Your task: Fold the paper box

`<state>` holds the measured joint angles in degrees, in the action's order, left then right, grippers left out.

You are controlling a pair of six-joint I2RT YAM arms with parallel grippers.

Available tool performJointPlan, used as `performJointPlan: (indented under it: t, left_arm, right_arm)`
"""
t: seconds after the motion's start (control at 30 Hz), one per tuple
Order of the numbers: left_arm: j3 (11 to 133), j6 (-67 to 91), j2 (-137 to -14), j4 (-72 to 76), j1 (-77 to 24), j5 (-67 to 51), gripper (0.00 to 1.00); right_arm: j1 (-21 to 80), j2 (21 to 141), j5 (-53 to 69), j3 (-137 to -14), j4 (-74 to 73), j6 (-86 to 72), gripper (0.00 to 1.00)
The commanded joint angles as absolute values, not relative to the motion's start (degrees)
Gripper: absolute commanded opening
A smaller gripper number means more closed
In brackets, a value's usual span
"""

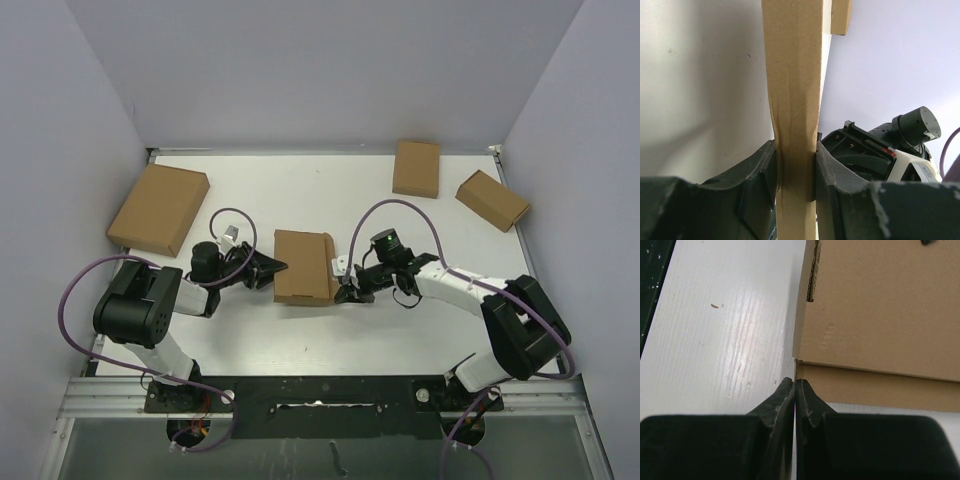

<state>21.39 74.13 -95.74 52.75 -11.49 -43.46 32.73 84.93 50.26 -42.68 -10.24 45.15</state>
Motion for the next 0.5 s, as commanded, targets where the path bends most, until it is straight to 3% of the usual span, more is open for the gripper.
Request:
performJointPlan:
  t: [0.0,0.47]
  left_arm:
    - [23.1,72.5,-93.1,55.3,-11.6,-46.8,0.27]
    - [23.8,73.2,-93.0,56.1,-11.6,-46.7,0.27]
  right_arm:
    - [31.8,85.1,52.3,-45.6,-7.6,42.5,0.0]
    - [30.2,86.9,55.7,-46.8,-7.2,38.2,0.0]
